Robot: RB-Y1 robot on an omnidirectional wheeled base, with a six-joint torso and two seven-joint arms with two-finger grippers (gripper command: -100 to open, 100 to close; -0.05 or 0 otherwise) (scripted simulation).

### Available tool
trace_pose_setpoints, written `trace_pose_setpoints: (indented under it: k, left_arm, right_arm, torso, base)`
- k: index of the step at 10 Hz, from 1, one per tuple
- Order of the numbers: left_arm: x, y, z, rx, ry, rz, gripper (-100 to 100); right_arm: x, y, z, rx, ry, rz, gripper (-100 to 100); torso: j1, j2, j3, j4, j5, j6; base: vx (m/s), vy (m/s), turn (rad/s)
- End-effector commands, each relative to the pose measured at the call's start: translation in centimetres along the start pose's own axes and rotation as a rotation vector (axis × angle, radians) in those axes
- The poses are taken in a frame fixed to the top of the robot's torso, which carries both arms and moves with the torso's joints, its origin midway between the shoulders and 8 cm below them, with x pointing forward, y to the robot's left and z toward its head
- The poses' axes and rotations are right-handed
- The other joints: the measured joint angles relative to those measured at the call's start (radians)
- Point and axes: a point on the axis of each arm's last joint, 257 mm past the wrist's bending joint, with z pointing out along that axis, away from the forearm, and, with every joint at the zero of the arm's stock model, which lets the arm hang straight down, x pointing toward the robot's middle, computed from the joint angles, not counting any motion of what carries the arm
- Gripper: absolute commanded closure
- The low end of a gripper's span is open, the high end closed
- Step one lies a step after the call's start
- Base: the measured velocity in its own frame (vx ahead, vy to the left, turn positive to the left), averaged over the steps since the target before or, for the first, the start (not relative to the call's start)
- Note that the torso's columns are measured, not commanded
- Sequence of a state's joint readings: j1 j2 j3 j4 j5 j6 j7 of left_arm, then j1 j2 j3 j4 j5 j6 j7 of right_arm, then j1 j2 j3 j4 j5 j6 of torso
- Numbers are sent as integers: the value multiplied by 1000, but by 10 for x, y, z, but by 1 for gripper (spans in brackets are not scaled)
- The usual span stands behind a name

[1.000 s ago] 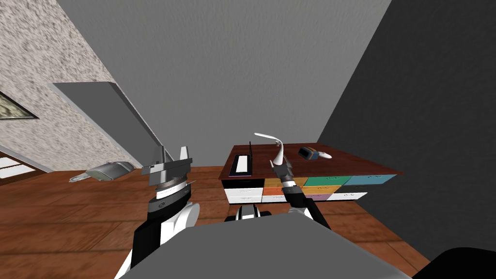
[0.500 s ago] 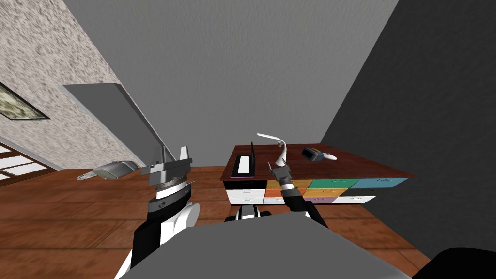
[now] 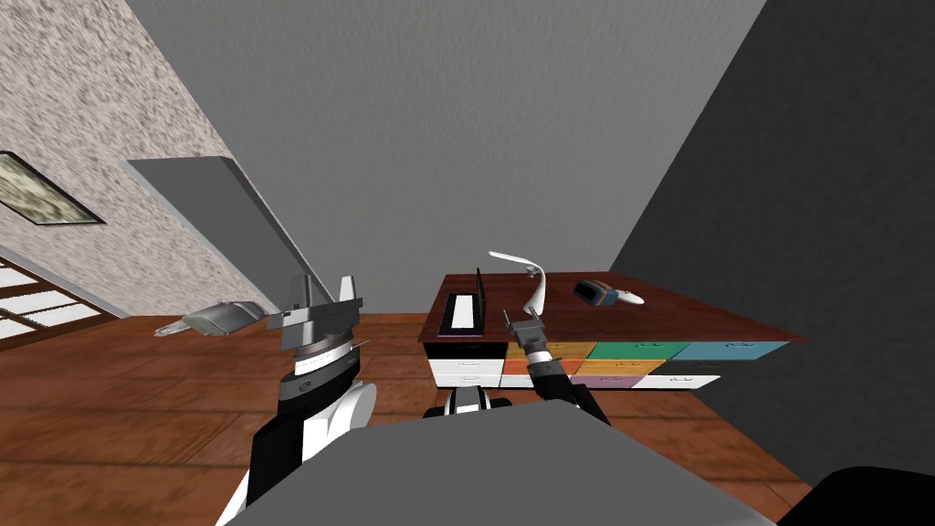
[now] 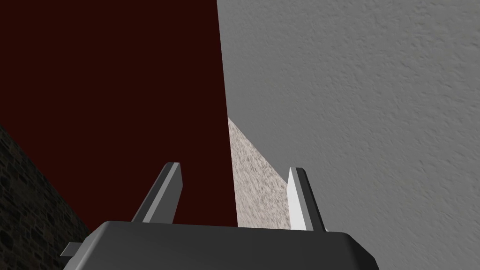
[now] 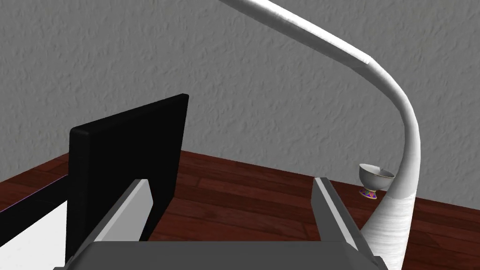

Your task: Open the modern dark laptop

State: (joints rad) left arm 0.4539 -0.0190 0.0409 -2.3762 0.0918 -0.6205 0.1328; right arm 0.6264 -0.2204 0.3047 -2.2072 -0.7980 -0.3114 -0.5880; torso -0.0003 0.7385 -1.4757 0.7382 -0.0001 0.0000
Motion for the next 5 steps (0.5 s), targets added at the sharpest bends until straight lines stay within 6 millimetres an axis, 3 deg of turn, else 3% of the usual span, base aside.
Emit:
trace_pose_setpoints:
  k: [1,5]
  left_arm:
    - [0,0,0,0,0,0,0]
    - [0,0,0,0,0,0,0]
  right_arm:
    - [-11,-10,-5,5,-44,158,-100]
    - [-24,-22,-13,-3,-101,370,-100]
  torso:
    - [0,-1,0,0,0,0]
    - [0,0,0,0,0,0]
  base:
    - [24,31,34]
    - [24,31,23]
